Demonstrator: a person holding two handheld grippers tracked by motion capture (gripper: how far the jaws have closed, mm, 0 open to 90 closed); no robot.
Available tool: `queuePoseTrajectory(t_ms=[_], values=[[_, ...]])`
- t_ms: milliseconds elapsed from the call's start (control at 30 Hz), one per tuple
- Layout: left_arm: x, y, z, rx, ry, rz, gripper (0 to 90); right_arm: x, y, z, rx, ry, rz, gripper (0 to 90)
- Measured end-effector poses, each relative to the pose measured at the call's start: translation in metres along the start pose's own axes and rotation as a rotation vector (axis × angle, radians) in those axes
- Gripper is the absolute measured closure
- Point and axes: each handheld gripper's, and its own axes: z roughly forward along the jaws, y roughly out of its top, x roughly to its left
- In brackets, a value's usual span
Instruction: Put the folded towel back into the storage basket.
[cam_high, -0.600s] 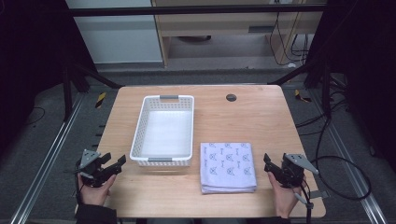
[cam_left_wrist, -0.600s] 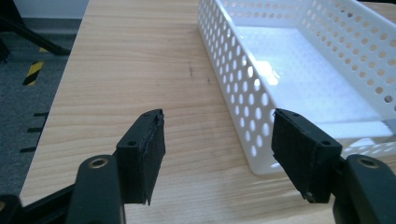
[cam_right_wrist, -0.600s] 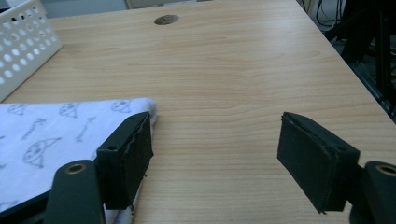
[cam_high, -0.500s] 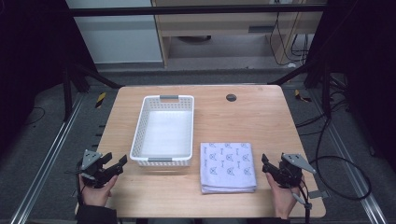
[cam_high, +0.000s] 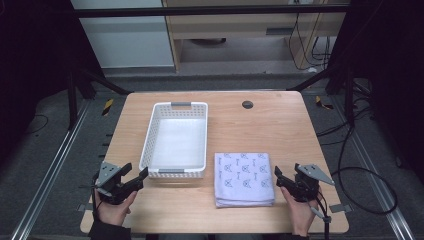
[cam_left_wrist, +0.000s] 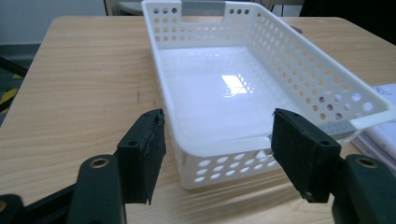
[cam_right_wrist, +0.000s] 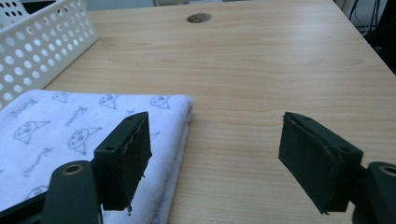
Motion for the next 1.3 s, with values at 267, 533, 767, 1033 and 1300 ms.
queuePoseTrajectory(t_ms=[267,533,767,1033,1300], values=[[-0.021,0.012,0.003,-0.01,-0.049,0.031,33.6,0.002,0.008,-0.005,-0.021,0.008,0.009,24.7],[-0.039,0.033,0.011,-0.044,-0.076,0.046,32.9,0.003,0.022,-0.009,-0.056,0.012,-0.004,23.4],[-0.062,0.05,0.02,-0.064,-0.11,0.073,31.6,0.005,0.028,-0.011,-0.067,0.021,-0.013,22.7],[-0.095,0.063,0.036,-0.075,-0.15,0.103,30.0,0.002,0.038,-0.008,-0.052,0.027,-0.028,22.3],[-0.121,0.069,0.043,-0.089,-0.188,0.116,29.8,0.0,0.043,-0.005,-0.049,0.024,-0.035,23.2]])
